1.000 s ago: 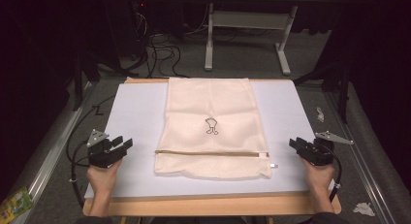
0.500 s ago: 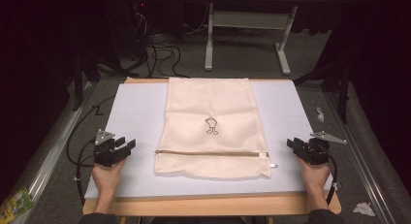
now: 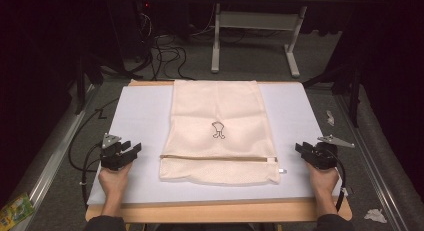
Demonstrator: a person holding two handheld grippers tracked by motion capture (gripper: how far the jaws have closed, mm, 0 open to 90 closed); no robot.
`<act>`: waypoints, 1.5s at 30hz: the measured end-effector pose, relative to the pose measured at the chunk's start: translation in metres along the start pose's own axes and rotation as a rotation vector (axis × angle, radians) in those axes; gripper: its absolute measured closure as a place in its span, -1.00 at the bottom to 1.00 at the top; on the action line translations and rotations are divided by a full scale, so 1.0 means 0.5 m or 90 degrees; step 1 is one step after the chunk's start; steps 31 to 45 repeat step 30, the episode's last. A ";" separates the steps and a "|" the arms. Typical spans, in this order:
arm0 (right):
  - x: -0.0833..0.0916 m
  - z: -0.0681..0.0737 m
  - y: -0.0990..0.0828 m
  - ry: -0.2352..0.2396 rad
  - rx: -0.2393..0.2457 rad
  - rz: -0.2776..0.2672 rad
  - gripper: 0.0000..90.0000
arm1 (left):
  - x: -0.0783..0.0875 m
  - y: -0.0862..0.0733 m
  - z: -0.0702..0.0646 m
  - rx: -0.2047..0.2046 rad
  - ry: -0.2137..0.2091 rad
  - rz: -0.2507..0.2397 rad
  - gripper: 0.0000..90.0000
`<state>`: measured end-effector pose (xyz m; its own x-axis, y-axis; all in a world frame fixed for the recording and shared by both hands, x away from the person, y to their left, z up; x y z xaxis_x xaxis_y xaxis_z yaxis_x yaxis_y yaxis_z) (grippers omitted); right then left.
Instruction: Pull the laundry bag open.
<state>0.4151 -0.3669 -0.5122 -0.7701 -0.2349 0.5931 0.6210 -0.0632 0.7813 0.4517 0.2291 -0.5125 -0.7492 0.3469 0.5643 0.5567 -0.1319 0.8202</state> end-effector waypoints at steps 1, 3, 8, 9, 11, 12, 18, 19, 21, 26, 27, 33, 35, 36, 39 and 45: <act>-0.001 0.000 0.000 0.000 -0.001 0.000 0.41 | -0.002 -0.001 0.001 0.001 0.002 -0.002 0.14; -0.004 0.000 -0.001 -0.003 0.001 0.003 0.41 | -0.007 -0.005 0.002 0.003 0.002 -0.002 0.14; -0.009 0.000 -0.003 -0.009 0.008 0.003 0.41 | -0.016 -0.011 0.004 -0.003 0.008 -0.003 0.14; -0.010 0.000 -0.005 -0.010 0.007 0.005 0.40 | -0.017 -0.011 0.005 0.000 0.009 -0.001 0.13; -0.011 0.000 -0.007 -0.012 0.008 0.006 0.38 | -0.016 -0.010 0.005 -0.001 0.016 -0.007 0.12; -0.011 0.001 -0.007 -0.014 0.008 0.006 0.37 | -0.017 -0.011 0.004 -0.004 0.019 -0.007 0.11; -0.011 0.004 -0.010 -0.031 0.028 0.005 0.30 | -0.020 -0.014 -0.003 -0.032 0.031 0.002 0.06; -0.012 0.006 -0.010 -0.035 0.030 0.003 0.29 | -0.020 -0.014 -0.003 -0.034 0.030 0.002 0.05; -0.011 0.007 -0.011 -0.041 0.041 -0.001 0.27 | -0.020 -0.015 -0.004 -0.036 0.030 0.001 0.03; -0.010 0.010 -0.011 -0.048 0.048 -0.004 0.25 | -0.023 -0.016 -0.006 -0.040 0.027 0.010 0.01; -0.010 0.010 -0.011 -0.048 0.049 -0.005 0.25 | -0.024 -0.016 -0.006 -0.041 0.027 0.013 0.00; -0.010 0.010 -0.011 -0.048 0.051 -0.006 0.24 | -0.025 -0.017 -0.006 -0.042 0.026 0.019 -0.01; -0.010 0.010 -0.011 -0.048 0.051 -0.006 0.24 | -0.025 -0.017 -0.006 -0.042 0.026 0.019 -0.01; -0.010 0.010 -0.011 -0.048 0.051 -0.006 0.24 | -0.025 -0.017 -0.006 -0.042 0.026 0.019 -0.01; -0.010 0.010 -0.011 -0.048 0.051 -0.006 0.24 | -0.025 -0.017 -0.006 -0.042 0.026 0.019 -0.01; -0.010 0.010 -0.011 -0.048 0.051 -0.006 0.24 | -0.025 -0.017 -0.006 -0.042 0.026 0.019 -0.01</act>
Point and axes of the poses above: each handheld gripper's, and its own axes: x roughly backward along the jaws, y roughly out of its top, z roughly to its left, the point moved 7 cm from there along -x, roughly forward along the jaws, and after that the axes turned 3 degrees about -x, right-handed, at the moved point
